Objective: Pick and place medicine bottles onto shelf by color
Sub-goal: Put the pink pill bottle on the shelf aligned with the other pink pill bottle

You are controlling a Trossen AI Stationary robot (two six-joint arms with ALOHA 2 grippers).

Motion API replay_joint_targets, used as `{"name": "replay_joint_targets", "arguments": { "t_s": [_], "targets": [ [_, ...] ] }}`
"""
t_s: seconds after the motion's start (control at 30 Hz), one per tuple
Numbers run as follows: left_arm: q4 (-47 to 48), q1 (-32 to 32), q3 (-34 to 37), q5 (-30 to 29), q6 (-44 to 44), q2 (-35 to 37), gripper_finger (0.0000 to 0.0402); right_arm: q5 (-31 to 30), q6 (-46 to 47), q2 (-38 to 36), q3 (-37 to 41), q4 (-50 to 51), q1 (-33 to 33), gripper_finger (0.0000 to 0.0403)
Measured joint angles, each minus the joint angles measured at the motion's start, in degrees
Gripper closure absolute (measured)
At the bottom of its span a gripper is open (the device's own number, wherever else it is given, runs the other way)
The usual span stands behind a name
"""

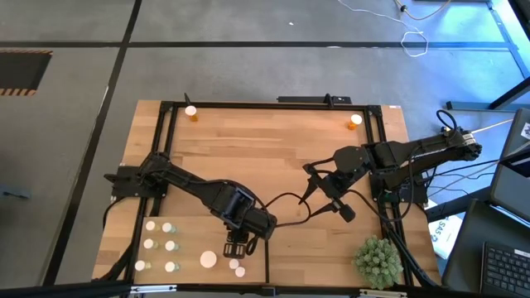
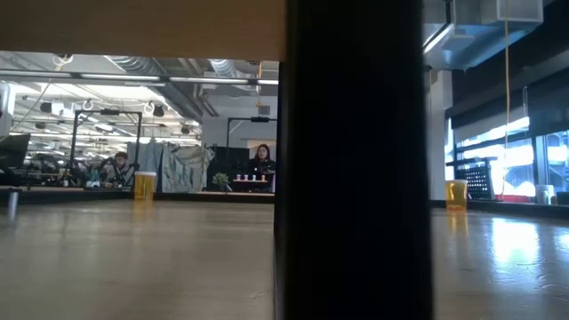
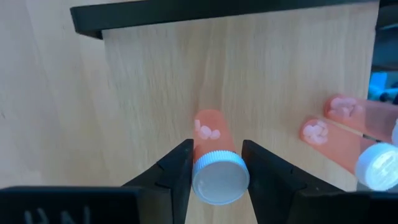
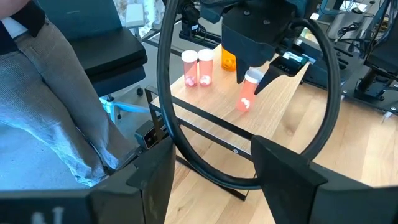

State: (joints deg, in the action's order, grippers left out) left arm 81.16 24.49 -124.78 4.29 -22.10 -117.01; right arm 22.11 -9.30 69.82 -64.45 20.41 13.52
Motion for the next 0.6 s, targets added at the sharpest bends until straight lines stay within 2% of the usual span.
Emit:
{"name": "replay_joint_targets", "arguments": {
  "t_s": [0.4, 0.6],
  "targets": [
    [0.68, 0.07, 0.04, -0.8, 1.7, 0.0, 0.0273, 0.0, 0.0, 0.0, 0.0, 0.02, 0.0, 0.0189],
    [-0.6, -0.18, 2.52, -0.87, 1.72, -0.04, 0.0273, 0.0, 0.0, 0.0, 0.02, 0.14, 0.01, 0.0189]
  ]
}}
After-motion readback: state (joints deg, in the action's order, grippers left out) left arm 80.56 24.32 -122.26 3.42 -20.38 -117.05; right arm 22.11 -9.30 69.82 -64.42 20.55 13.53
